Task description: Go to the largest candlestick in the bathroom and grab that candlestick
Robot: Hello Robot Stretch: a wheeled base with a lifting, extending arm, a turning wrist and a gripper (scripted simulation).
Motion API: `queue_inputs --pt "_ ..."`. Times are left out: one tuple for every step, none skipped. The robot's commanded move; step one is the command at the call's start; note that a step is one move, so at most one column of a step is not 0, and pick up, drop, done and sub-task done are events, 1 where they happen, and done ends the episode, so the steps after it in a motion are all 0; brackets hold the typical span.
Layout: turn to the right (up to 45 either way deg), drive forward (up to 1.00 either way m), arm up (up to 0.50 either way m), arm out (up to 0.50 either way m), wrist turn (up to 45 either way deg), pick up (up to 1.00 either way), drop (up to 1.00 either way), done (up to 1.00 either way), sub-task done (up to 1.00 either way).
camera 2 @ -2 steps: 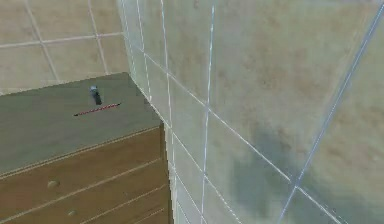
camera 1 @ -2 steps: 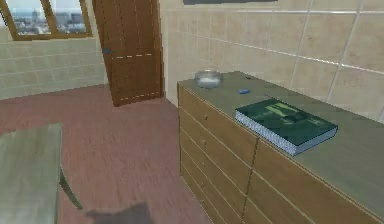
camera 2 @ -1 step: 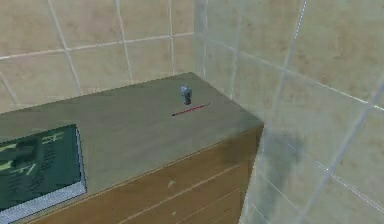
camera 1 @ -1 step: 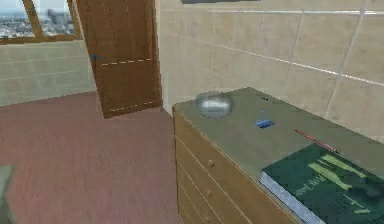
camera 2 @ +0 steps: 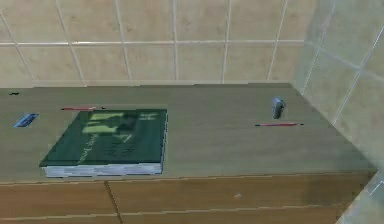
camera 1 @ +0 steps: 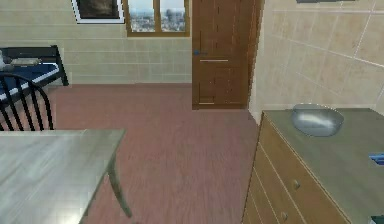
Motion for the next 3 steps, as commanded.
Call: queue_inputs --pt "0.0 1.0 0.0 0.0 0.0 0.0 0.0 0.0 0.0" --pt "-9.0 0.0 0.0 0.0 0.0 0.0 0.0 0.0 0.0" --pt "-3.0 0.0 0.0 0.0 0.0 0.0 0.0 0.0 0.0"
